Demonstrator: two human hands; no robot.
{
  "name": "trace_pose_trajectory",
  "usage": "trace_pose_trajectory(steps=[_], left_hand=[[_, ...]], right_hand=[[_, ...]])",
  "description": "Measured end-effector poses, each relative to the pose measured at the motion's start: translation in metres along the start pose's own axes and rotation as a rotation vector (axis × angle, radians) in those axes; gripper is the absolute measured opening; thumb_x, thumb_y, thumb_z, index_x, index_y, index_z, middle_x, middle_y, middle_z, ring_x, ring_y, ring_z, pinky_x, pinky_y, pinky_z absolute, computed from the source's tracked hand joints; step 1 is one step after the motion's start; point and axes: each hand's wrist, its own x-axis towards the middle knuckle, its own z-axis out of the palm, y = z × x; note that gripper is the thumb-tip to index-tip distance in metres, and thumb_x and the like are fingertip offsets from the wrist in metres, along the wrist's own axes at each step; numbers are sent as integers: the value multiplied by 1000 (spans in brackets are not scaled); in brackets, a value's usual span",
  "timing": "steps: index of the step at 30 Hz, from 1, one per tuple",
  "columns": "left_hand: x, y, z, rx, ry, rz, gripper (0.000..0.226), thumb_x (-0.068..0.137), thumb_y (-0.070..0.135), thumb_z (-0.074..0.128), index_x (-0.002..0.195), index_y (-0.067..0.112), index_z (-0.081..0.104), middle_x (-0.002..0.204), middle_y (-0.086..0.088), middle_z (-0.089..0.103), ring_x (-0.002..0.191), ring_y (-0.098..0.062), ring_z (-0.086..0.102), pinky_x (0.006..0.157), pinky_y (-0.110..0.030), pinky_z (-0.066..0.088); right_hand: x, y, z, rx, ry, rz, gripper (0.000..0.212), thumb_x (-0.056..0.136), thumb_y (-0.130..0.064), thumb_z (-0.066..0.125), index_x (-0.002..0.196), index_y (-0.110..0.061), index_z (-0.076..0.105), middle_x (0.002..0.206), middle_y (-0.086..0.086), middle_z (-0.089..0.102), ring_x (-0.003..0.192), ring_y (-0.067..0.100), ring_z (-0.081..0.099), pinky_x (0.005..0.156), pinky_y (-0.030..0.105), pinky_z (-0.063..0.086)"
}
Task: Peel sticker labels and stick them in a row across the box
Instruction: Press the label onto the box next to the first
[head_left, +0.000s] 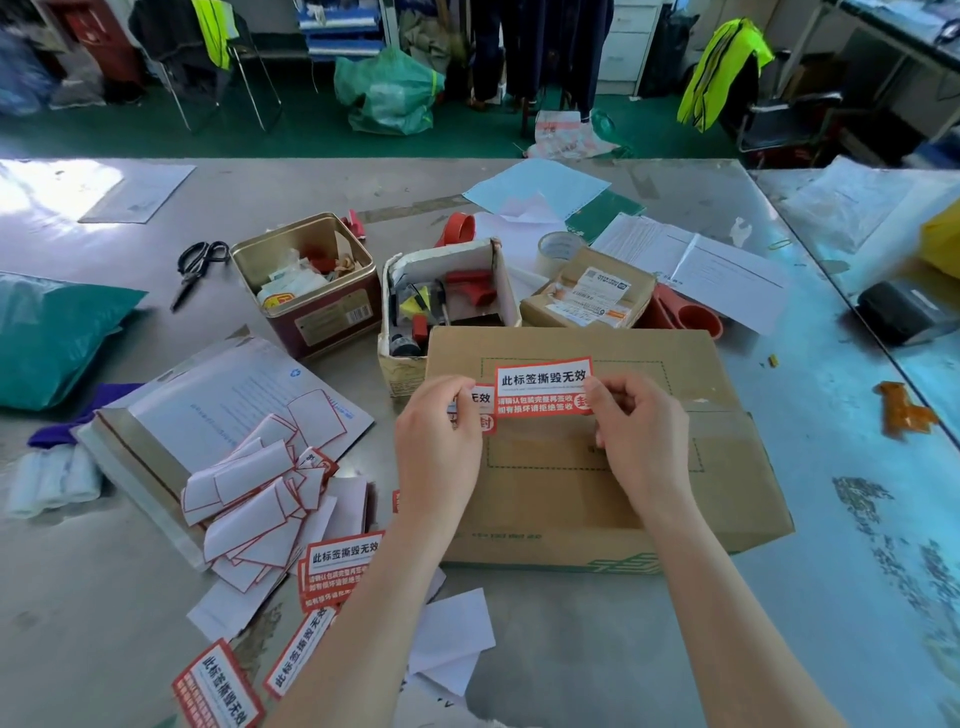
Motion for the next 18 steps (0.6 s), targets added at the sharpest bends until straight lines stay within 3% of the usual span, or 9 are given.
trace_pose_trajectory(steps=[3,6,8,18], left_hand=[[-1,0,-2,38,-38,4,27,90,1,51,111,6,65,114,-5,66,103,-4,53,83,-1,34],[-3,-1,-1,62,-95,44,31,88,-3,50,116,4,62,119,-8,63,112,-18,57,93,-24,46],[-5,-3,0,89,-130,74,35,88,-4,49,120,4,60,124,-9,61,117,-21,55,99,-33,45],[-8,-5,1,154,-191,104,38,88,-2,49,125,4,58,130,-7,58,123,-22,50,106,-32,36]], right_hand=[[-4,2,-2,-39,-16,-22,14,92,-26,56,93,-16,67,59,-9,57,45,-1,50,50,7,39],[-5,3,-3,-54,-25,-29,14,92,-26,56,93,-17,68,56,-9,56,46,0,50,51,7,39],[-5,3,-3,-56,-29,-24,15,92,-27,56,94,-16,68,57,-9,56,46,0,49,51,7,39],[-6,3,-2,-65,-33,-25,15,92,-25,57,91,-15,68,57,-9,55,47,-1,50,50,6,38]])
